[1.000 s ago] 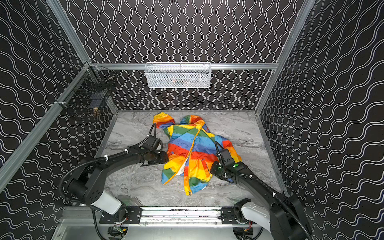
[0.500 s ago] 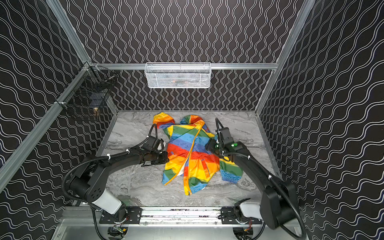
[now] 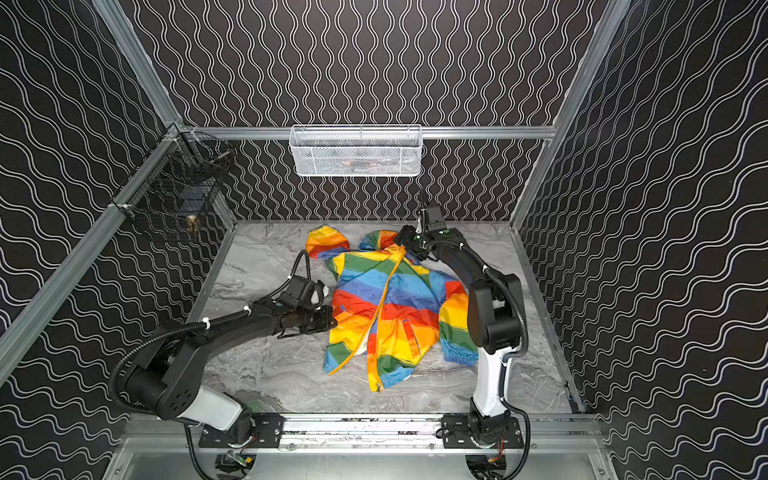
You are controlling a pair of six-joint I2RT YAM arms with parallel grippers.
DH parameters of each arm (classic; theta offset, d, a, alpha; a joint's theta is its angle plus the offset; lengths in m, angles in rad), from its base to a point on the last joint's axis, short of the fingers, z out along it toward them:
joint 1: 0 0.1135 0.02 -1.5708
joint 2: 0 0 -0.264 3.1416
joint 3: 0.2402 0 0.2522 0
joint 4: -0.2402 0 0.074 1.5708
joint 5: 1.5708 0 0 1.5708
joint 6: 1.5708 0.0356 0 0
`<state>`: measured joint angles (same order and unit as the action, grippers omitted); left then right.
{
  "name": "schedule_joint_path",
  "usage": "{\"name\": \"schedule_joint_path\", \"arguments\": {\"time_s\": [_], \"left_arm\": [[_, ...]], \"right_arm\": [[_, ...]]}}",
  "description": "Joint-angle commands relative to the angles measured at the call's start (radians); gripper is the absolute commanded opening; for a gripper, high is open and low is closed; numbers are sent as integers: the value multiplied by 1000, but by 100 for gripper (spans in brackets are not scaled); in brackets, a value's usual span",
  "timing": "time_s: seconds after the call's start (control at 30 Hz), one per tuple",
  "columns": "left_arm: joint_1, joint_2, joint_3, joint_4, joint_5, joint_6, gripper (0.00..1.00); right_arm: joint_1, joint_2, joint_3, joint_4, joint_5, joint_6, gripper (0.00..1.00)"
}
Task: Zip up the jacket
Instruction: 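Move the right gripper to the collar while the left holds the hem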
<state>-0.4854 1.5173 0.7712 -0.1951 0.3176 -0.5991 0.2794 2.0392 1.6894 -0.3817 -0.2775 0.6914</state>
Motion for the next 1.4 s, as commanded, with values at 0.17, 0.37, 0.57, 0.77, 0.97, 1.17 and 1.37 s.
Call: {"name": "schedule_joint_path", "arguments": {"time_s": [0.17,0.37,0.57,0.77,0.97,1.17,1.37], "left_arm": [[1,-13,-7,-4,15,-4,0],[2,-16,-10,-10,14,-4,0],[2,-34,-20,-27,0,-5,0],[1,-61,-48,-24,-19,-27,0],[1,-97,-69,-44,-61,-48,0],[1,-139,-85,-68,-111,-70,0],[1,-140,-94,-66,-124,-80,0]], "right_arm": [[-5,82,35,33,-29,23,68],[-5,88,23,106,-78,40,60],[-4,80,16,187,-147,43,37],[1,91,27,255,-231,40,9],[15,128,67,310,-320,28,0],[20,217,156,321,-389,33,0],[24,319,273,256,-376,16,0]]}}
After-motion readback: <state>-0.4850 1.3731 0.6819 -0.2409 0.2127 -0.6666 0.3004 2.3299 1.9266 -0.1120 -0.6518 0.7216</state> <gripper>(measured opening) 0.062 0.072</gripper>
